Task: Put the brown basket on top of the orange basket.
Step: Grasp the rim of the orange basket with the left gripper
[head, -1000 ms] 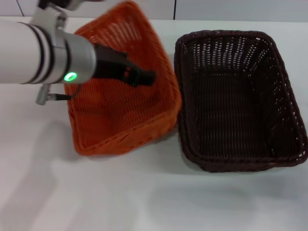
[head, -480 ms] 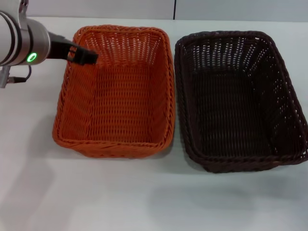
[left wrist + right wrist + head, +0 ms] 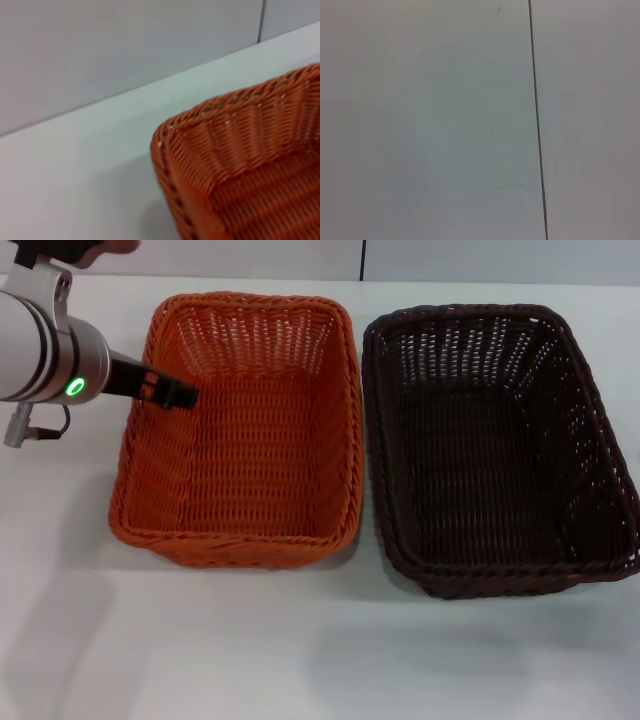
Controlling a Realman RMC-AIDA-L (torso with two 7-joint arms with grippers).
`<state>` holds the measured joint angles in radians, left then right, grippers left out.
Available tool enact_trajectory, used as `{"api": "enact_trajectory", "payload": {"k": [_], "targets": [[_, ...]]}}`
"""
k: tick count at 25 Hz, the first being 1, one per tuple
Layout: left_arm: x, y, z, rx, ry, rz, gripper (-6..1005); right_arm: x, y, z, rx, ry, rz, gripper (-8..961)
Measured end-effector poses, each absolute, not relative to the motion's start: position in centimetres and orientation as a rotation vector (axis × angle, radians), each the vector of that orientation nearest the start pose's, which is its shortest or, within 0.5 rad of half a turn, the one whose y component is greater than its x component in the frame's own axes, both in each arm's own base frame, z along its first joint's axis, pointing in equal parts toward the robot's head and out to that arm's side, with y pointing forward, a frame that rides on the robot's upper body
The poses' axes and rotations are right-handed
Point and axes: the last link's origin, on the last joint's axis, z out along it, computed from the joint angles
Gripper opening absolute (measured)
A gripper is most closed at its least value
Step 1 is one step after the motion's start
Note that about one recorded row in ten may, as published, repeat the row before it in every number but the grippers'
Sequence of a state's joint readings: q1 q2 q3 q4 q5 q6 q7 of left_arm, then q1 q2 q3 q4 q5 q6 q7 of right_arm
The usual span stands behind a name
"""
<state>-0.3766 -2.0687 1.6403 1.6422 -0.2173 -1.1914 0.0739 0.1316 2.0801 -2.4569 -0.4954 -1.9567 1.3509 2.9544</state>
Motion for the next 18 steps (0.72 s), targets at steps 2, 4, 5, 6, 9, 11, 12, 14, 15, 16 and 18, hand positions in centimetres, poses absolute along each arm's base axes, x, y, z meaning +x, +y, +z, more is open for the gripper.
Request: {"api": "enact_trajectory", "payload": {"k": [2, 4, 5, 6, 9, 11, 12, 14, 15, 16, 18], "targets": [[-18.9, 36.4, 1.9, -2.041, -0.945, 0.248, 781, 33.6, 24.9, -1.3, -1.289, 0.544, 0.661, 767], [-19.3, 36.7, 1.8, -2.028, -0.960, 0.257, 781, 33.6, 24.9, -1.3, -1.290, 0.543, 0.661, 767], [-19.6, 36.8, 1.8, -2.021, -0.969, 0.263, 781, 33.6, 24.9, -1.3, -1.290, 0.543, 0.661, 767], [-20.1, 37.0, 1.7, -2.008, -0.985, 0.278, 781, 33.6, 24.9, -1.3, -1.290, 0.543, 0.661, 767], [-20.8, 37.1, 1.5, -1.993, -1.007, 0.301, 781, 33.7, 24.9, -1.4, -1.293, 0.549, 0.657, 767], [-21.0, 37.1, 1.4, -1.991, -1.014, 0.307, 781, 33.8, 25.0, -1.5, -1.298, 0.557, 0.651, 766], [-21.0, 37.0, 1.3, -1.990, -1.019, 0.309, 781, 33.9, 25.0, -1.5, -1.298, 0.560, 0.647, 766], [-21.0, 36.8, 1.2, -1.987, -1.033, 0.311, 781, 34.0, 25.1, -1.4, -1.296, 0.565, 0.643, 766], [-21.0, 36.7, 1.2, -1.988, -1.039, 0.316, 781, 34.0, 25.1, -1.4, -1.297, 0.567, 0.641, 766], [-20.9, 36.6, 1.2, -1.990, -1.043, 0.322, 781, 34.0, 25.2, -1.5, -1.299, 0.569, 0.639, 766], [-20.7, 36.6, 1.1, -1.999, -1.042, 0.333, 781, 34.0, 25.3, -1.5, -1.304, 0.566, 0.636, 766]]}}
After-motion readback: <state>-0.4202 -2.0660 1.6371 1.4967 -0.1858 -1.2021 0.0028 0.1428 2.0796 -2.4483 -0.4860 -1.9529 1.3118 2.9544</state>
